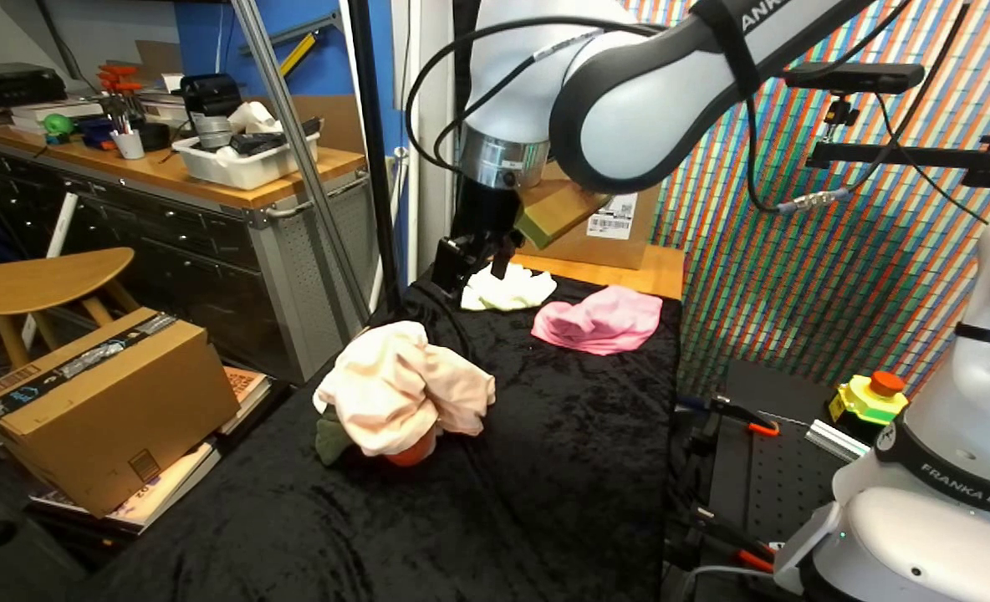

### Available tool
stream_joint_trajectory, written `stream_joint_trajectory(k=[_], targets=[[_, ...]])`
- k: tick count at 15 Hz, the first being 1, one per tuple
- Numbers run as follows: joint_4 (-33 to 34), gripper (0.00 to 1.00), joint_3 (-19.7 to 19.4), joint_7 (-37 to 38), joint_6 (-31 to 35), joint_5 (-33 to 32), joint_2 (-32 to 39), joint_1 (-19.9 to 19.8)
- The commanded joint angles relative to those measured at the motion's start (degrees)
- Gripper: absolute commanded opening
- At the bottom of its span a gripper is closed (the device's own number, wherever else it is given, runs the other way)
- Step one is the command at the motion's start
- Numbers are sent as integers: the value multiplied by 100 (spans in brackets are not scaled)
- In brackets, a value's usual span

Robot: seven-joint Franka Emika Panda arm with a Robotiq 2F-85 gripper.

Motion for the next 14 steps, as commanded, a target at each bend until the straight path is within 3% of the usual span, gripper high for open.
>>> stream_joint_trajectory(k=[1, 14], targets=[[203, 100, -147, -827, -671, 492, -248, -223], [-271, 100, -1062, -2285, -694, 1441, -243, -1170]])
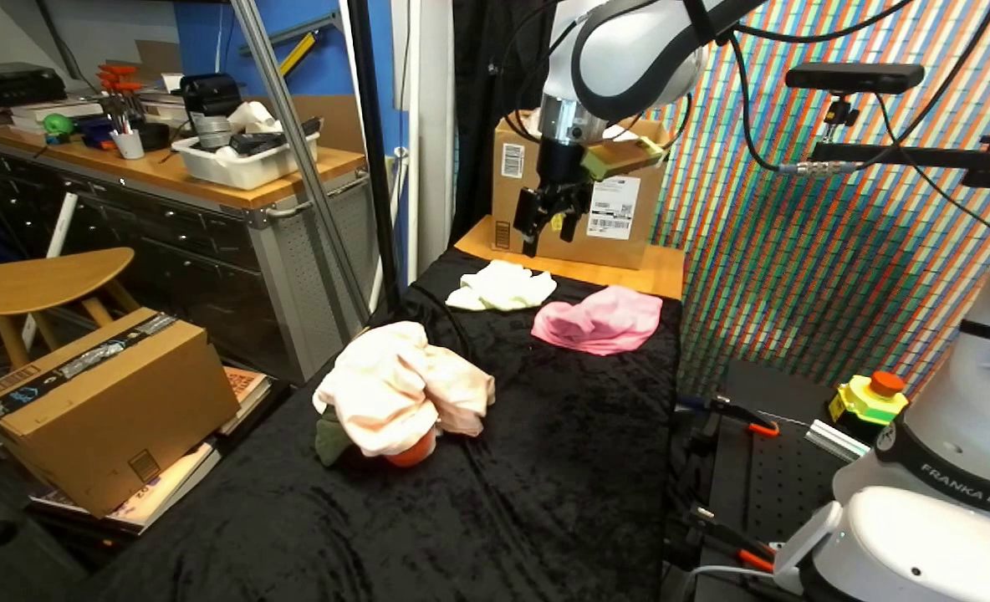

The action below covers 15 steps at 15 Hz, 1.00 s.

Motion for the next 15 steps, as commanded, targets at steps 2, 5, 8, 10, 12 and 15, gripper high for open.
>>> stream_joint_trajectory(k=[2, 5, 8, 10, 12, 15], targets=[[-360, 100, -181, -390, 94, 381, 19, -202], [-543, 100, -234, -414, 129, 426, 186, -275], [-643, 100, -249, -242, 195, 266, 410, -316], [-675, 100, -271, 32, 306, 19, 596, -322], [-706, 100, -310, 346, 489, -309, 770, -295], [-724, 100, -417, 942, 710, -1064, 994, -222]])
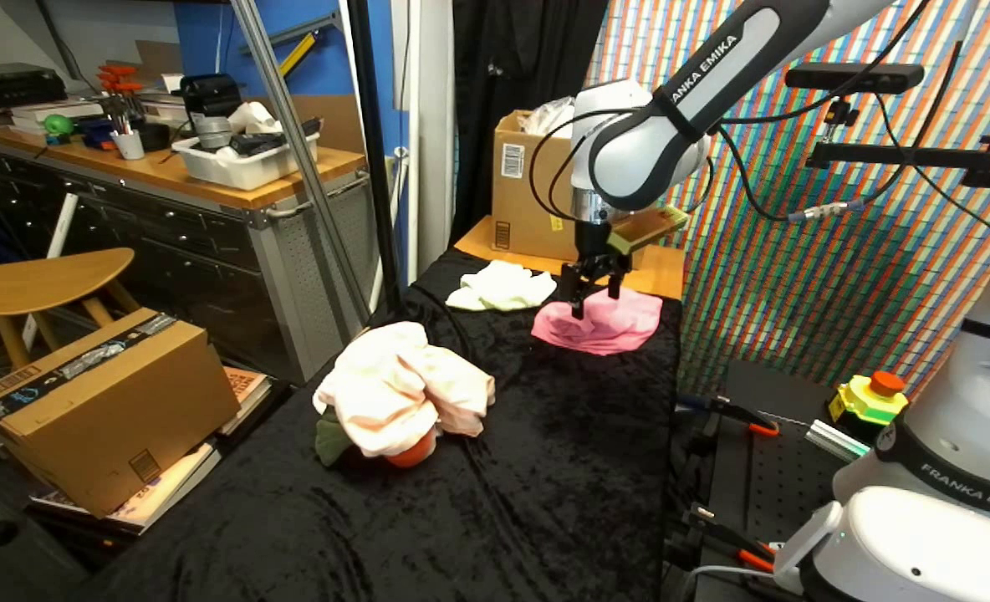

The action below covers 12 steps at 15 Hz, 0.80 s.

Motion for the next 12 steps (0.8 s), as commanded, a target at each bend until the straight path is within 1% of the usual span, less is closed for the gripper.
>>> stream_joint_trajectory(k=[1, 7, 10, 12], targets=[[14, 100, -158, 736, 297, -842, 234, 122], [14, 100, -368, 2050, 759, -2138, 572, 433], [38, 100, -477, 2664, 899, -2579, 744, 641], [80, 100, -560, 3038, 879, -2855, 860, 768]])
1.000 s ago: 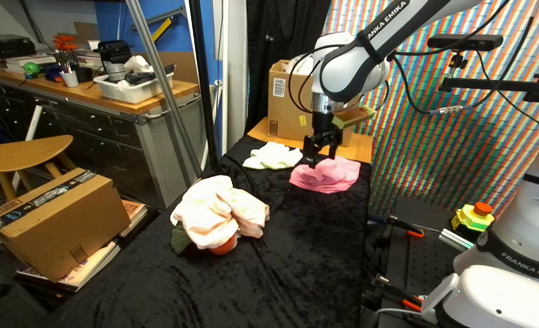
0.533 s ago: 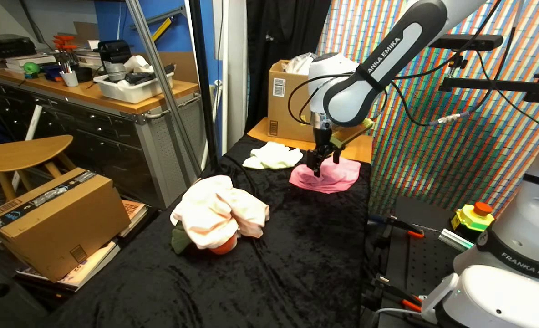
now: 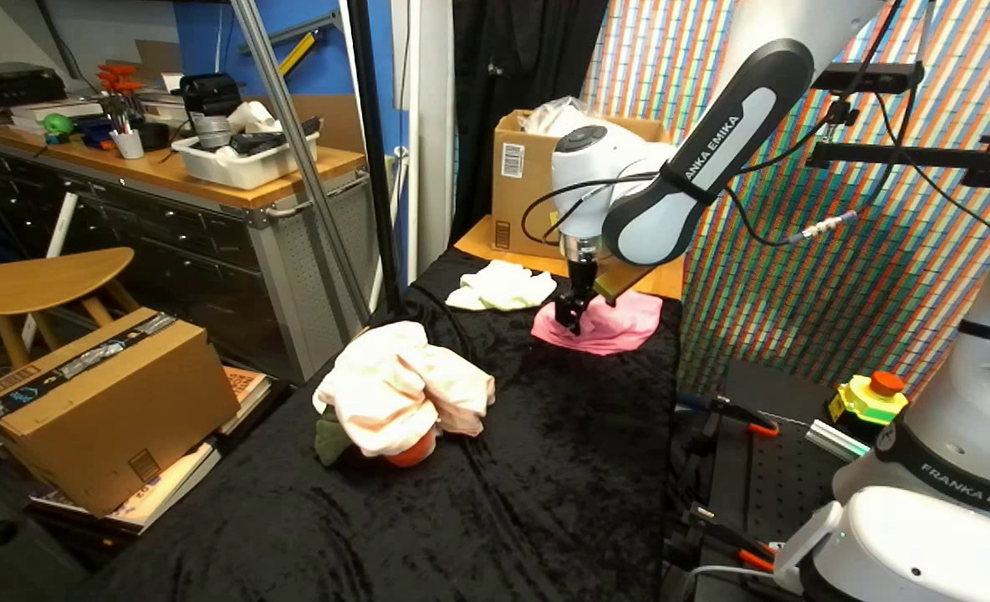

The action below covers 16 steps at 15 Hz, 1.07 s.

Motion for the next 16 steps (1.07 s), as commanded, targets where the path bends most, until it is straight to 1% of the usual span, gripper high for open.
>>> stream_joint_trajectory(k=[1, 5, 10, 16], targets=[[101, 100, -253, 718, 131, -505, 222, 287], [152, 100, -397, 1191, 111, -818, 302, 342], [306, 100, -549, 1635, 80, -1242, 277, 272], [566, 100, -522, 1755, 121, -1265, 527, 166]])
